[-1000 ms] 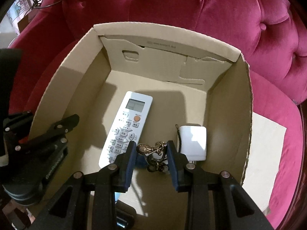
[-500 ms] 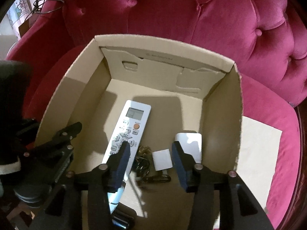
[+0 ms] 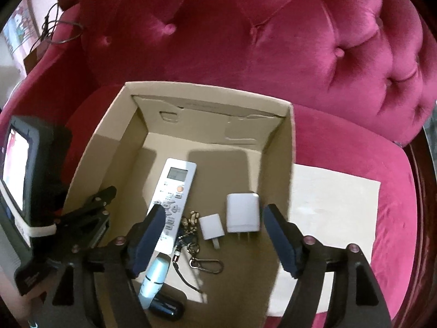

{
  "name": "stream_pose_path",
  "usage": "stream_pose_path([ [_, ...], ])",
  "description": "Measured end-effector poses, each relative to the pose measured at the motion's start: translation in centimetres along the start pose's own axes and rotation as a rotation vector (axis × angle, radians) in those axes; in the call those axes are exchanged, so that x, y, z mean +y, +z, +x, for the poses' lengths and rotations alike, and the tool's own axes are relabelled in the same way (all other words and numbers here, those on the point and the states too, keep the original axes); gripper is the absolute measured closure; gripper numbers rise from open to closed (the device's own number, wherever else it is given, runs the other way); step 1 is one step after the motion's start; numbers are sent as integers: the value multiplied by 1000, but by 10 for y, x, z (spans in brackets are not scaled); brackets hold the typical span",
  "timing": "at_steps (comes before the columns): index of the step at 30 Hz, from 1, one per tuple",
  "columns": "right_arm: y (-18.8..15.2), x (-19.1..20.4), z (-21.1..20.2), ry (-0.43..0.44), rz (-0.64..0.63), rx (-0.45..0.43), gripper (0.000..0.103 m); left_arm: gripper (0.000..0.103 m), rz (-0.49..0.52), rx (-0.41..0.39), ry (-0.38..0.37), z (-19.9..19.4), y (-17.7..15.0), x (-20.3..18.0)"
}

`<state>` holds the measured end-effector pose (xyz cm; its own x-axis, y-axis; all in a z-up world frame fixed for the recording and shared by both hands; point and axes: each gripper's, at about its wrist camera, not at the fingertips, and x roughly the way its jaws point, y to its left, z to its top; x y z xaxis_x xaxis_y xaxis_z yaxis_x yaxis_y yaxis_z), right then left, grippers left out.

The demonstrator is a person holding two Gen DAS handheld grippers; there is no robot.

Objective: Organize rigid objects
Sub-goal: 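Lower the keys beside the remote and open the right gripper, then release the box wall with the left gripper while the right gripper withdraws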

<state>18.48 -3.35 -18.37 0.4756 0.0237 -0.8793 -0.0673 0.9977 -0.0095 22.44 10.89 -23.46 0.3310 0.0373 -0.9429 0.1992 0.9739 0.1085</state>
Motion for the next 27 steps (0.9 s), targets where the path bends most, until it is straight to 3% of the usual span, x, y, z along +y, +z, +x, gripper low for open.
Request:
stream_pose_path([
  [10, -10, -26, -25, -73, 49, -40, 1, 89, 1, 2, 5, 0, 1, -2],
  [20, -22, -58, -29, -117, 146, -2, 0, 85, 13, 4, 31, -2, 1, -9],
  [21, -22, -59, -30, -119, 146, -4, 0, 82, 11, -1, 41, -3, 1, -9],
  [22, -23, -61, -31, -120, 148, -5, 0, 67, 6, -4, 49, -5, 1, -9],
  [23, -23, -63, -32, -117, 153, -5, 0, 45, -2, -6, 49, -7, 2, -8],
  [27, -24, -68, -37, -115, 158, -9, 0, 16, -36, -34, 43, -20, 4, -5],
])
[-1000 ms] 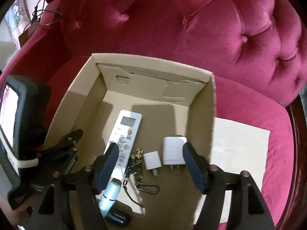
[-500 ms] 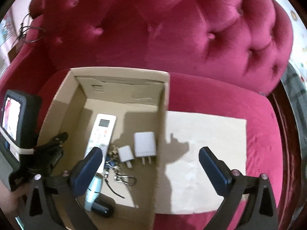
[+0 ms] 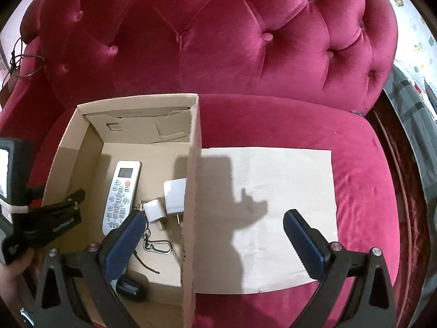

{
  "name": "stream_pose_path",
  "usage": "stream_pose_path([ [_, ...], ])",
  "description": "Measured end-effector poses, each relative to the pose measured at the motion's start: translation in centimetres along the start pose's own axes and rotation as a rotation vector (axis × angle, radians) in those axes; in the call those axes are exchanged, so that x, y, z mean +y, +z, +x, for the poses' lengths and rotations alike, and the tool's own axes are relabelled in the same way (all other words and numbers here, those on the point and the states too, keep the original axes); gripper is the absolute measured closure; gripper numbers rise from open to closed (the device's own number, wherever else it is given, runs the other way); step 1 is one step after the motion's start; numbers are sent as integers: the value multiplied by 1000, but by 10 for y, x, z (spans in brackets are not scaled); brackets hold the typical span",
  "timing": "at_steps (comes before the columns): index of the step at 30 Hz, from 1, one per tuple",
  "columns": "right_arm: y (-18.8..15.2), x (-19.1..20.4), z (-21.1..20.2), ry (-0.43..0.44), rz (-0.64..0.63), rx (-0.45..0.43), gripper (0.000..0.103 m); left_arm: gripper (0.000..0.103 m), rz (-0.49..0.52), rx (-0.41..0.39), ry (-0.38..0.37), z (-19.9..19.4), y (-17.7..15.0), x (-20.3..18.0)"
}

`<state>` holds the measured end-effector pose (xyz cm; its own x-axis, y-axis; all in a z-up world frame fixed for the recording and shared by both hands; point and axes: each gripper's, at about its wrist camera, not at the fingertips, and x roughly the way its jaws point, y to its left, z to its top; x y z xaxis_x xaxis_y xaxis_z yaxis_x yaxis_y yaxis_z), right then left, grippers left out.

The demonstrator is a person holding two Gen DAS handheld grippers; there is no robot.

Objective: Organize rigid objects
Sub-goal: 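Release the box wall with the left gripper while the right gripper withdraws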

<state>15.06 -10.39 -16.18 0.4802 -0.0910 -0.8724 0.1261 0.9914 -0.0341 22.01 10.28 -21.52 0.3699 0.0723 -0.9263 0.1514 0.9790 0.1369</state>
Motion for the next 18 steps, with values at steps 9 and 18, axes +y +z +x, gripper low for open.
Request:
stream_pose_path([
  [9, -4, -14, -12, 16, 18, 0, 0, 0, -47, -56, -58, -40, -12, -10],
  [18, -13, -32, -42, 28, 37, -8, 0, 0, 0, -43, -63, -84, -23, -31],
])
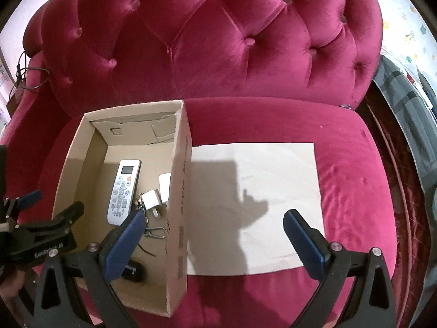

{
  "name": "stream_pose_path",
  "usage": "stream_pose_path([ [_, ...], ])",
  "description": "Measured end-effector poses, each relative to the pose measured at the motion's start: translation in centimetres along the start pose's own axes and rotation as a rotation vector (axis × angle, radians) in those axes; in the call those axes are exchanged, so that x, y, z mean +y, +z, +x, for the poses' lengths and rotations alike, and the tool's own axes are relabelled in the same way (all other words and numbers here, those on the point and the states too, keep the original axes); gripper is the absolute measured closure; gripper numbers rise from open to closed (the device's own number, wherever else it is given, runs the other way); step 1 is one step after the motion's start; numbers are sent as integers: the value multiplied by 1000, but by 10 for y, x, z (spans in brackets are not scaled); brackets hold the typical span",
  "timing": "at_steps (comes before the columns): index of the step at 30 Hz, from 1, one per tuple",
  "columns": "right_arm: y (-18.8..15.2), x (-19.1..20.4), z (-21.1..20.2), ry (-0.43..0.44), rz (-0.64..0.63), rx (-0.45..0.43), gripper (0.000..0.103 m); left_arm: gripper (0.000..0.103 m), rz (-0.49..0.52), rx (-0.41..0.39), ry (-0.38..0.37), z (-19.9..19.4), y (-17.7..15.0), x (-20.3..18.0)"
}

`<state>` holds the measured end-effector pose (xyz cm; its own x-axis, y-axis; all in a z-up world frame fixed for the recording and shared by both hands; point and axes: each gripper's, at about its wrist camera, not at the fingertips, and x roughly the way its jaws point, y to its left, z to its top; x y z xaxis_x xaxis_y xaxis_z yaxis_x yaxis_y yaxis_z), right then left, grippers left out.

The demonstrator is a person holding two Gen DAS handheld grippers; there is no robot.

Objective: Organize rigid objects
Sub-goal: 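Release the box wall with the left gripper while the right gripper withdraws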

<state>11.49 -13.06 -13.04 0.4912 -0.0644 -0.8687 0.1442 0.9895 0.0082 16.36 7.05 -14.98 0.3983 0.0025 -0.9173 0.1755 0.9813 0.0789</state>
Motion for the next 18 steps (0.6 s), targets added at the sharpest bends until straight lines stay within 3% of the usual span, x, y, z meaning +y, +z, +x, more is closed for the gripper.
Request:
stream_pose_path([
  [18, -35, -32, -81, 21, 36, -54, 0, 0, -8, -65, 26, -104, -46, -38],
])
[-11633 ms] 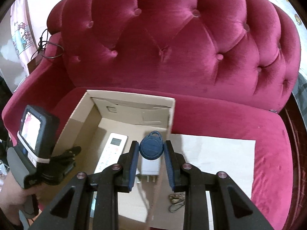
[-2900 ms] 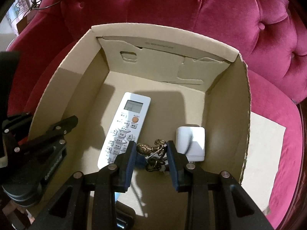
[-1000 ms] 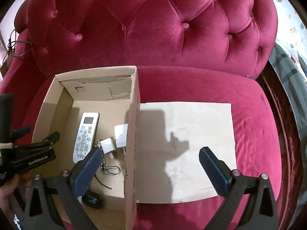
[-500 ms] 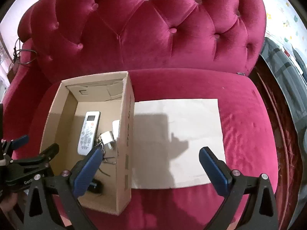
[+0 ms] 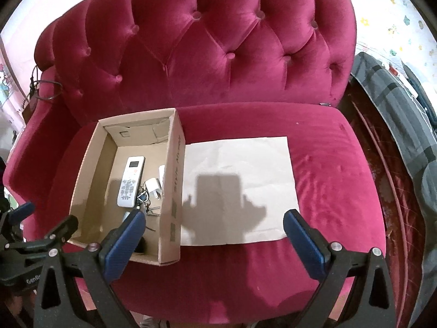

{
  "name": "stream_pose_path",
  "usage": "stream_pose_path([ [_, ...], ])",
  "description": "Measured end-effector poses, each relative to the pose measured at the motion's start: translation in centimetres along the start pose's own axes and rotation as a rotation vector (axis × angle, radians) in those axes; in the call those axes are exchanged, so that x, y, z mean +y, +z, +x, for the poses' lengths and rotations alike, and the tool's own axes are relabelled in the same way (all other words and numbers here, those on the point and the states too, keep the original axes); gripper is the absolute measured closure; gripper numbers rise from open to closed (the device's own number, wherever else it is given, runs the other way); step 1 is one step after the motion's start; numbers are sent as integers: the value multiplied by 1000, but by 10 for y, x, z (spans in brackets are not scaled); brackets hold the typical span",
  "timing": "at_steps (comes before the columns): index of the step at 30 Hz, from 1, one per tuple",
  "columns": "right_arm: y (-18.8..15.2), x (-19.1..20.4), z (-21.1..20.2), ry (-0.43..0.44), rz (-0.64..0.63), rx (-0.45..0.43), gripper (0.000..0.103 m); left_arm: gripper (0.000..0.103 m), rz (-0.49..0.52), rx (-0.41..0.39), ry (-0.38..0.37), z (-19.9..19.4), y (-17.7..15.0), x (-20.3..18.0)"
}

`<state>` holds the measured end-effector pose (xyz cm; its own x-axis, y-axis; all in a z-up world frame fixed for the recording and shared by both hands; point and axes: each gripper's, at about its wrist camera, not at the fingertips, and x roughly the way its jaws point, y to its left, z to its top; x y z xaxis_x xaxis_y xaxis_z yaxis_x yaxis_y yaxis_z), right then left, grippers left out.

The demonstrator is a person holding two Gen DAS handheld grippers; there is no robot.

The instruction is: Organize rigid objects

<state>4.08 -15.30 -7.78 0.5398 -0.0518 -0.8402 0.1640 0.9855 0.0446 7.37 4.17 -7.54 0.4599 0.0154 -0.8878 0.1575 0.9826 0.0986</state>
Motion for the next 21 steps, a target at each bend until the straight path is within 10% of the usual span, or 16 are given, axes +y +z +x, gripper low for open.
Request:
stream_pose_path([
  [21, -29, -15, -29, -6, -13, -54, 0, 0, 25, -35, 2, -30, -26, -20],
])
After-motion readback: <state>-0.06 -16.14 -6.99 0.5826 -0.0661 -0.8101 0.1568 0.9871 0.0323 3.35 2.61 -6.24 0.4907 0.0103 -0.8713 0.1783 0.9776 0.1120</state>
